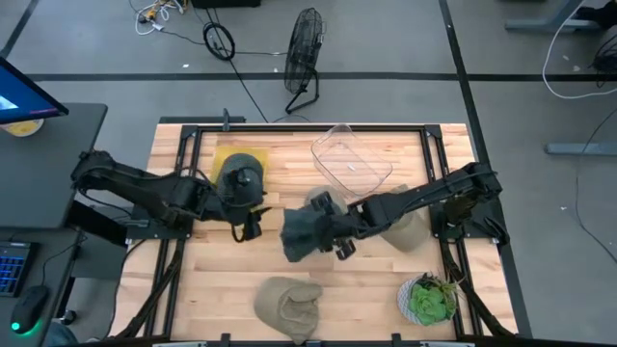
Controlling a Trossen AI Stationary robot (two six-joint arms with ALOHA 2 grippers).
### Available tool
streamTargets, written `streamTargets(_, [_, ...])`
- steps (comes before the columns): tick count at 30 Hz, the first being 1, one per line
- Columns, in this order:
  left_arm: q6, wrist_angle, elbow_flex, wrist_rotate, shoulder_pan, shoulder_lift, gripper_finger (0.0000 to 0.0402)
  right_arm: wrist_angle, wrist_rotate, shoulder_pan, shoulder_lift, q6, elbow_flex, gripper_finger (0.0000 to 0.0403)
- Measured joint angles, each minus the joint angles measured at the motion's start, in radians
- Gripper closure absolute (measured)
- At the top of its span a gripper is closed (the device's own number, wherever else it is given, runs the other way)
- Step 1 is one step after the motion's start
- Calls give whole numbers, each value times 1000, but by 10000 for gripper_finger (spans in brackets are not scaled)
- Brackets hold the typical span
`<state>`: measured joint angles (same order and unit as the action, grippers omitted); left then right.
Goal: Pick & Place hat
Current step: Put the black cap into the yellow bin
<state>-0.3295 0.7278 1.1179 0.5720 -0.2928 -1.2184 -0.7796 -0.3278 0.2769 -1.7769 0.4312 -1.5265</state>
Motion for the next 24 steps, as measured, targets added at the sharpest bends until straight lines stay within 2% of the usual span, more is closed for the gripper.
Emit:
streamTargets(10, [13, -39, 0, -1, -15, -100, 205, 192, 5, -124, -79, 251, 0, 403])
streamTargets(19, [78, -81, 0, 4, -11, -200, 204, 352, 5, -133, -152, 413, 0, 403])
streamTargets(24, [63, -64, 0, 7, 0, -259, 205, 385, 5, -122, -151, 419, 0, 403])
